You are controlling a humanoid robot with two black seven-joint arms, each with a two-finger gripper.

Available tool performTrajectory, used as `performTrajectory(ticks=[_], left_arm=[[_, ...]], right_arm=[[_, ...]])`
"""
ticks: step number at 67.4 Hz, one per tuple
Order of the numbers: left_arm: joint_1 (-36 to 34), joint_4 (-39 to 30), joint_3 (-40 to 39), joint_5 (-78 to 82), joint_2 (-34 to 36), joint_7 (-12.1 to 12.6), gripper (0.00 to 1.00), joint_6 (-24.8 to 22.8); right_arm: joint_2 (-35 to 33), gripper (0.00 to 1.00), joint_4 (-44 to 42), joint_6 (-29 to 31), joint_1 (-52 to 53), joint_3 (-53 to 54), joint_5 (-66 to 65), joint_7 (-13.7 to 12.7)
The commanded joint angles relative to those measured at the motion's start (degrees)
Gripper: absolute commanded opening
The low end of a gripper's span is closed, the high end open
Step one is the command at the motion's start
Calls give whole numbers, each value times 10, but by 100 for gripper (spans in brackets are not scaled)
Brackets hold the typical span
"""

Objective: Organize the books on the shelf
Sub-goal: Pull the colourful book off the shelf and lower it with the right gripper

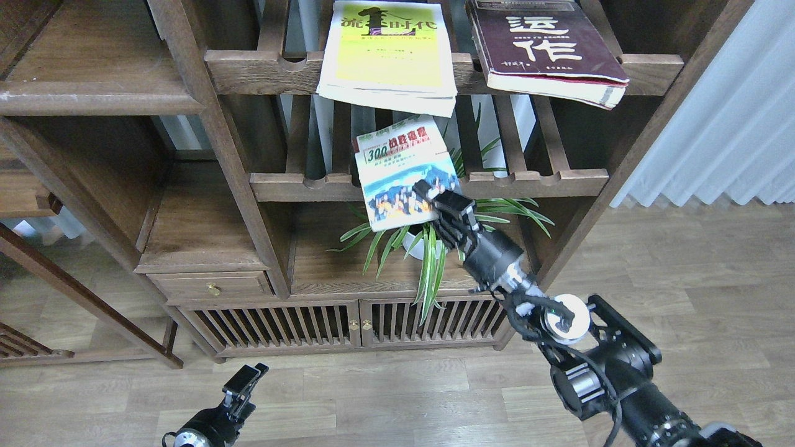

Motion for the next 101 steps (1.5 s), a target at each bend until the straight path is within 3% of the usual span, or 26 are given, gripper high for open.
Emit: performTrajectory(ticks=[1,24,35,50,75,101], left_arm=[[5,-25,7,4,0,2,99,0],[6,-104,26,5,0,-5,99,0],[9,-148,27,5,0,-5,99,0],[12,-185,33,7,0,-3,99,0],[35,-193,69,6,0,-7,99,0],[13,-200,62,3,0,-8,99,0]], right_arm=[[-10,4,12,-1,-33,0,-1,-19],[-12,4,44,-1,-136,1,-8,-46],[28,4,32,-1,-158,2,-35,-53],[29,5,-9,-1,-161,4,-68,-61],[29,5,-62,-1,-154,15,-72,-61],[29,5,-53,-1,-155,-2,-69,-62]])
